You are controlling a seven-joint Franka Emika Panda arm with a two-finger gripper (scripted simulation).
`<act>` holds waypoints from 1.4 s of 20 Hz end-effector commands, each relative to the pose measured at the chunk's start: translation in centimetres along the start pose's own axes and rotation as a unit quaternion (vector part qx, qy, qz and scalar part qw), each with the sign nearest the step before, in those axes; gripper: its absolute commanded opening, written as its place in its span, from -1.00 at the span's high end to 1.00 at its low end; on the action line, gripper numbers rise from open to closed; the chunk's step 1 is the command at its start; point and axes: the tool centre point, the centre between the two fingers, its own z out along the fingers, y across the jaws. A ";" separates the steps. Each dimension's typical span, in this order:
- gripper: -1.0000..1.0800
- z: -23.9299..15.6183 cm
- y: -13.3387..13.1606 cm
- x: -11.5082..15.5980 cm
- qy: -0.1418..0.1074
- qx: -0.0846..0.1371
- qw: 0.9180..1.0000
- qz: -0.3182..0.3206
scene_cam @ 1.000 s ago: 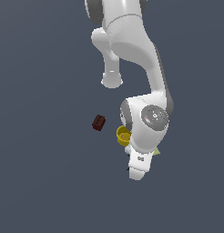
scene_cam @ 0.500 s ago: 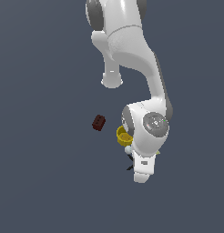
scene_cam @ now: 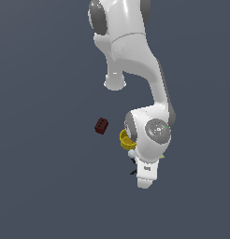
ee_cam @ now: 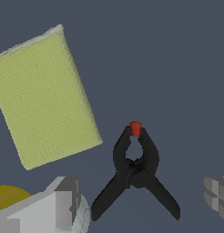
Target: Pick up a designated object from a clutter of objects.
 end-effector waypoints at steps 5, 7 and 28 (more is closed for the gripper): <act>-0.92 3.1 -0.1 0.0 0.000 0.000 1.000 -0.002; -0.92 3.4 -0.1 0.0 0.000 0.000 1.000 -0.002; 1.00 2.6 -0.2 -0.9 0.000 0.000 1.000 -0.002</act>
